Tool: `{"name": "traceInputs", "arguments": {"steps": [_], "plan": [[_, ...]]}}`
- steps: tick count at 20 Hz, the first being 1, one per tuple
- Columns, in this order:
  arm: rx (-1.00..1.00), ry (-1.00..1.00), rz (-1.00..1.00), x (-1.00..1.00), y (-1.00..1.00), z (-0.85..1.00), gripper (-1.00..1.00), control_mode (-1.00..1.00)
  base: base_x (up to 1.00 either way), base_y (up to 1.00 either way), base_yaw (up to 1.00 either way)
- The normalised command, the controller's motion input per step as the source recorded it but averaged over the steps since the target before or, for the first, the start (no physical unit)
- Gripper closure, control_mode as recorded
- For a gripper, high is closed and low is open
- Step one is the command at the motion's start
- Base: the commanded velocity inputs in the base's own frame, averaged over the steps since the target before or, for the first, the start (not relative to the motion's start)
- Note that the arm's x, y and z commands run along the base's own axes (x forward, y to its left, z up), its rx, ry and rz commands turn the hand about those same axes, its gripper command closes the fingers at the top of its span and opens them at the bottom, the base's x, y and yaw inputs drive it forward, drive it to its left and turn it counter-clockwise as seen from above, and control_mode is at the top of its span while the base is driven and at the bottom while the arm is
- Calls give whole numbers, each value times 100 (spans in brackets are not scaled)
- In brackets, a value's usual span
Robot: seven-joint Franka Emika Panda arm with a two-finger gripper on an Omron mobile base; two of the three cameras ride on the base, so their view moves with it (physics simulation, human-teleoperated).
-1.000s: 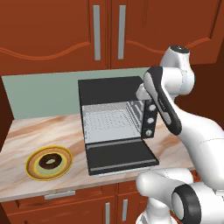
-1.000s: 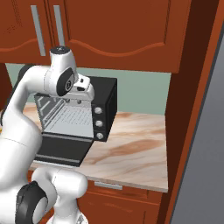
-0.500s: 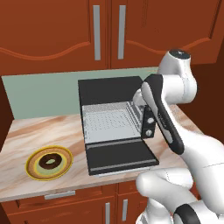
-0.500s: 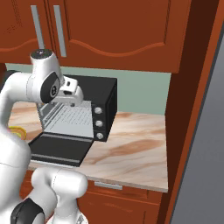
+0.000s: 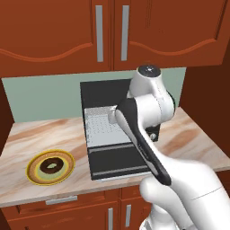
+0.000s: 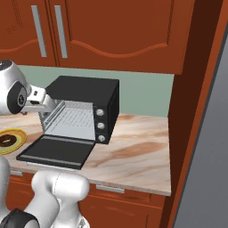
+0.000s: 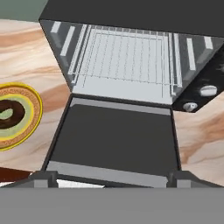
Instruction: Pick up the bagel from the plate, place it on the toaster oven rack, close the door, and set the timer.
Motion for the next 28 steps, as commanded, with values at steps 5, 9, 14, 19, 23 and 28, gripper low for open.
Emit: {"name": "traceInputs", "arguments": {"steps": [5, 9, 14, 19, 23, 28], "plan": [[5, 10, -1, -10, 85, -32, -100, -100, 0, 0, 0], [11, 9, 0, -6, 66, -45, -100, -100, 0, 0, 0], [10, 8, 0, -1, 66, -56, -100, -100, 0, 0, 0], [2, 5, -4, 0, 79, -49, -100, -100, 0, 0, 0], [0, 2, -6, 14, 82, -28, -100, -100, 0, 0, 0], [-1, 6, -9, 30, 59, -31, -100, -100, 0, 0, 0]]}}
